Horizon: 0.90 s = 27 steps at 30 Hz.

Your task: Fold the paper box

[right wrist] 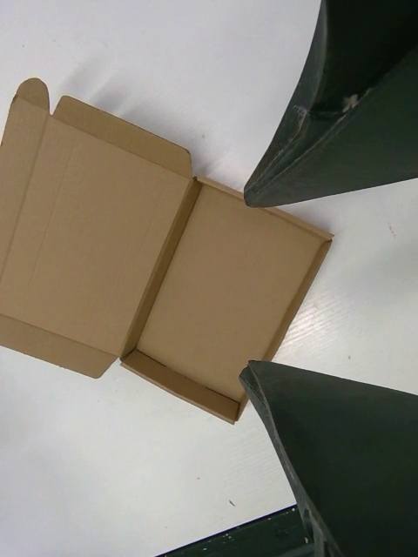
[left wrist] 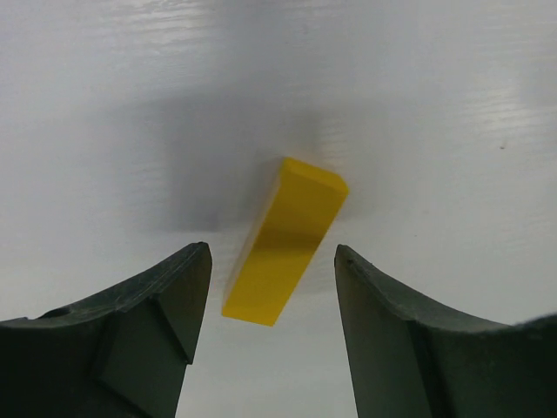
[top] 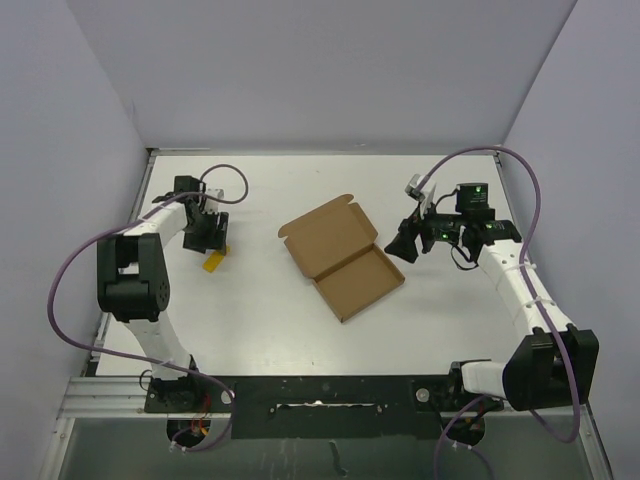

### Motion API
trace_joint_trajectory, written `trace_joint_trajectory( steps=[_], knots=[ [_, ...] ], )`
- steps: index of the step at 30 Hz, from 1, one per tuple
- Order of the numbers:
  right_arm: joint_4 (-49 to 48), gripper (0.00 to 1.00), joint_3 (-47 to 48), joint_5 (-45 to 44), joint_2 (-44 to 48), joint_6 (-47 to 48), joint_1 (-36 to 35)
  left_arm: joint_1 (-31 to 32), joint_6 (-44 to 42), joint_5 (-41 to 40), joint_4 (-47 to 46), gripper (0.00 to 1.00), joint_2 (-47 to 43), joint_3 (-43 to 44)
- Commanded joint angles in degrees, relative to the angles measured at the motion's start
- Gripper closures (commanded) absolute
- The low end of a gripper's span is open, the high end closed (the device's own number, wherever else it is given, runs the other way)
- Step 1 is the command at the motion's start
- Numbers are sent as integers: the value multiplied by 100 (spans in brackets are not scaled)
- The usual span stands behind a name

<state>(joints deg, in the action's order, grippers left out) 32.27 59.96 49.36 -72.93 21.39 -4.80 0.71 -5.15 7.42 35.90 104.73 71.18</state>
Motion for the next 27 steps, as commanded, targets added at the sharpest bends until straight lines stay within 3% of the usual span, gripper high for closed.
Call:
trace_joint_trajectory(
  steps=[1, 17, 27],
  knots=[
    [-63, 27, -25, 181, -48, 10, 40, -168, 9, 180, 268, 43, 283, 352],
    [-53, 27, -37, 154, -147, 48, 32, -77, 49, 93, 260, 47, 496, 239],
    [-54, 27, -42, 161, -159, 41, 54, 47, 66, -172, 376, 77, 586, 231]
  ],
)
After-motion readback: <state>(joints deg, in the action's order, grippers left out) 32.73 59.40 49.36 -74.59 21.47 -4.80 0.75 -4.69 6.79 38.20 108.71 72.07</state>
